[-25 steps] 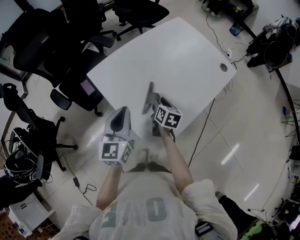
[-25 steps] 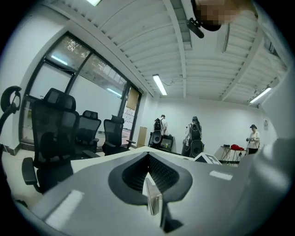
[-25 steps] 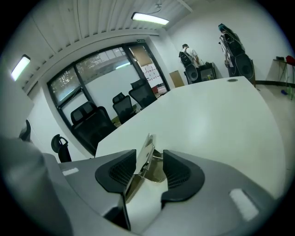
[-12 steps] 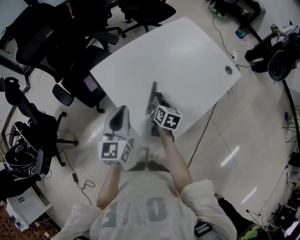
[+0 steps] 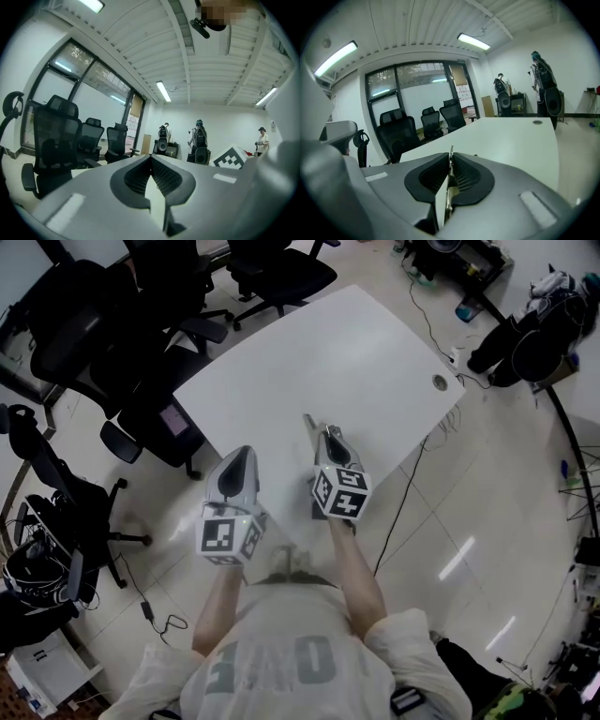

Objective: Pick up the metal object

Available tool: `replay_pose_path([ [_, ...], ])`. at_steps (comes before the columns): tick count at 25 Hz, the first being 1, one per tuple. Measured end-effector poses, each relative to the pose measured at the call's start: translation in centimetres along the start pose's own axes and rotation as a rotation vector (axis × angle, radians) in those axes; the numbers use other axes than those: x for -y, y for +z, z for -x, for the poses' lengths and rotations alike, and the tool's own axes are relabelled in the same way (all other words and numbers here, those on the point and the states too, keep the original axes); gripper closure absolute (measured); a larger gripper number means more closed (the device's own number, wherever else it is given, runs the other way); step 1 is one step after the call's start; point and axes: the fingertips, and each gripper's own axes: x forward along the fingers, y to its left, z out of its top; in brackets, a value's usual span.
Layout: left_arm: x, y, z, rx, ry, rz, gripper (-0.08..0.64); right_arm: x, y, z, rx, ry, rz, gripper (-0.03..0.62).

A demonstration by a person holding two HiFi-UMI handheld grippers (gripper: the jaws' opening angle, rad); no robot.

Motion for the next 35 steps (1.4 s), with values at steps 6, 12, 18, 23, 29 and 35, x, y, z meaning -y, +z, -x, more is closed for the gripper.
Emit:
replay_pose_path([
  [6, 2.2, 2.0, 0.2, 0.066, -0.040, 0.000, 0.560, 0.3, 5.8, 7.6, 0.179, -0.003, 0.045, 0.551],
  [12, 3.3, 2.5, 2.0, 0.087, -0.067, 0.009, 0.559, -0.5, 8.4, 13.9, 0.307, 0.001, 0.048, 0.552],
  [18, 3.5, 3.5, 3.4, 0.106, -0.083, -0.014, 0.559, -2.1, 8.3, 15.7, 0.330, -0.017, 0.118, 0.551],
  [23, 3.0, 3.4, 5.0, 0.105, -0.081, -0.012, 0.559, -3.3, 7.9, 17.4, 0.348, -0.007, 0.101, 0.551],
  [29, 2.6, 2.6, 6.6, 0.101, -0.074, -0.011, 0.559, -3.9, 8.1, 20.2, 0.381, 0.034, 0.038, 0.551],
  [35, 2.7, 3.6, 9.4, 0.132, -0.053, -0.024, 0.560, -4.7, 8.5, 23.3, 0.437, 0.060, 0.018, 0.551],
])
